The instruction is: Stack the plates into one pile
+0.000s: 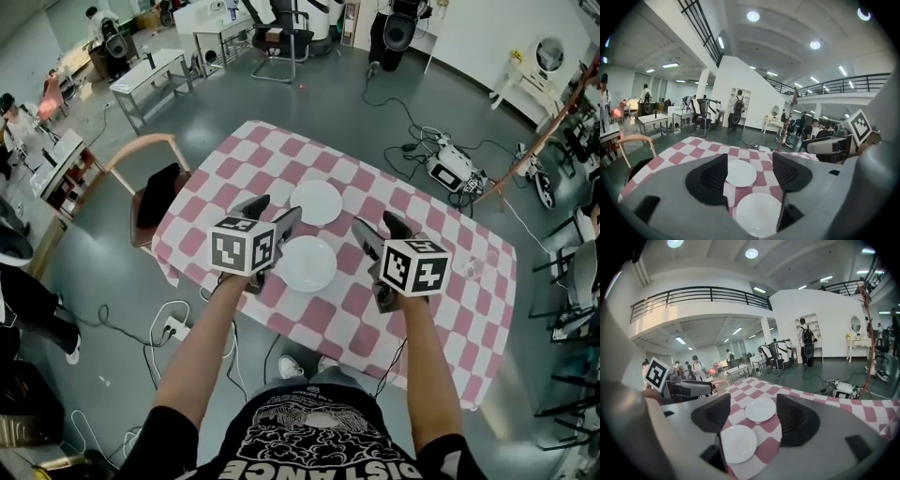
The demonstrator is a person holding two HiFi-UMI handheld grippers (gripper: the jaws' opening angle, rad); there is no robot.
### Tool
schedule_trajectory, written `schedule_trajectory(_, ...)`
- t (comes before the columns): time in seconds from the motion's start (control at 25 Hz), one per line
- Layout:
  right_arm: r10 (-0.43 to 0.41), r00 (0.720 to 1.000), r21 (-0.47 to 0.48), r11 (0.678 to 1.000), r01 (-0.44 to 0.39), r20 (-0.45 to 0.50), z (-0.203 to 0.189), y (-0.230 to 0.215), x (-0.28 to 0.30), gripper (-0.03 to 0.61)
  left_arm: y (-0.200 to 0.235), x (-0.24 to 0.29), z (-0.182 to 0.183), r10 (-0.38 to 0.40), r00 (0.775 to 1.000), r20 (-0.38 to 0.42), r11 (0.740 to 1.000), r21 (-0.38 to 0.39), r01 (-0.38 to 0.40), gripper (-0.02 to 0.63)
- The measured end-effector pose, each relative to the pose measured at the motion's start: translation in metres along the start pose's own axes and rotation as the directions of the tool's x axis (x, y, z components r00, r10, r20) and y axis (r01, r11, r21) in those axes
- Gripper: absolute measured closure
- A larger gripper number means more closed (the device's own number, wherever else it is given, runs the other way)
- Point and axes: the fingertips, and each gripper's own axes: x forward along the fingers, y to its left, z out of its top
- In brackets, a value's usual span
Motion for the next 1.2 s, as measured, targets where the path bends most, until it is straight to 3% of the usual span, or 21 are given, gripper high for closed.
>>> schedule_trajectory(0.36, -0.039, 0.99, -0.099, 0.994, 0.052, 0.135, 0.038, -0.024, -0.014, 0.198, -0.009, 0.002, 0.031, 0.093, 0.989, 0.113, 0.99, 0.092, -0.104, 0.281)
schedule_trajectory(1.2, 0.081, 0.995, -0.013, 0.997, -0.08, 0.053, 0.019, -0.055, 0.014, 0.198, -0.025, 0.039, 0.026, 0.151, 0.988, 0.032, 0.981, 0.119, -0.153, 0.281)
